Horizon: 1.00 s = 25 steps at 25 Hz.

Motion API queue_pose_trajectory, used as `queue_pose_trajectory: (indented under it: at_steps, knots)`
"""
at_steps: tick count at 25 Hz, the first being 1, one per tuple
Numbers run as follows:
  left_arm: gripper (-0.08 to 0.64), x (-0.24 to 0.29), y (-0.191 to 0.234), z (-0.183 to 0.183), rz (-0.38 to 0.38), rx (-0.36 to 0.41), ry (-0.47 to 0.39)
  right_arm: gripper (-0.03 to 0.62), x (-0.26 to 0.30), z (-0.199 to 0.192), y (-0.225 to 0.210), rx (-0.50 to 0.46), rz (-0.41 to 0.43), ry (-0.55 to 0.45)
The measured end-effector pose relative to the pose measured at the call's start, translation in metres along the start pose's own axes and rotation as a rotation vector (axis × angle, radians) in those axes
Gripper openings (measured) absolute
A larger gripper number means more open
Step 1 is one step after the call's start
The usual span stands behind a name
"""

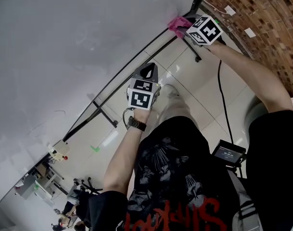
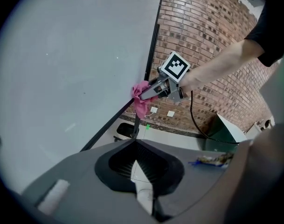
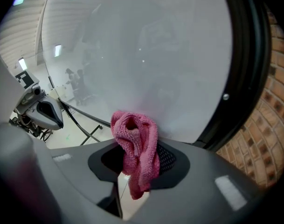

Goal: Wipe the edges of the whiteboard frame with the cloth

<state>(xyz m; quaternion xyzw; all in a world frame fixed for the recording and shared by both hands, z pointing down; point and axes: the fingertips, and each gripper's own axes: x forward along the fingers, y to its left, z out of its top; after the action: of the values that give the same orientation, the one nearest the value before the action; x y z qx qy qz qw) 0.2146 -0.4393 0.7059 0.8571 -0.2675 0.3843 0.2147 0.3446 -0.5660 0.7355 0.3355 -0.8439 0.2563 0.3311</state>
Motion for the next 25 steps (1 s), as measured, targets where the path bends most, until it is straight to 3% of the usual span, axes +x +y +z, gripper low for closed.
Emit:
queue_pose_trajectory:
  at_steps: [5,12,17,21,25]
  knots:
    - [-0.003,0.005,-0.009,0.008,-0.026,0.051,0.013,0.120,-0.014,0.002,-0.022,0.000,-0.050,0.004]
    - [-0.003,0.002,-0.017,0.006,-0.027,0.038,-0.008,0.120,-0.021,-0.006,-0.048,0.016,-0.129,0.013]
    - [-0.003,-0.016,-0.016,-0.020,0.013,0.006,-0.015,0.120,-0.040,-0.018,-0.069,0.165,-0.226,-0.035]
    - [-0.003,-0.040,-0.014,-0.041,0.052,-0.065,-0.052,0.121,-0.071,-0.019,-0.040,0.216,-0.196,-0.107]
    - [-0.003,-0.078,-0.021,-0.051,0.100,-0.147,-0.133,0.121,-0.112,-0.004,0.032,0.173,-0.107,-0.233]
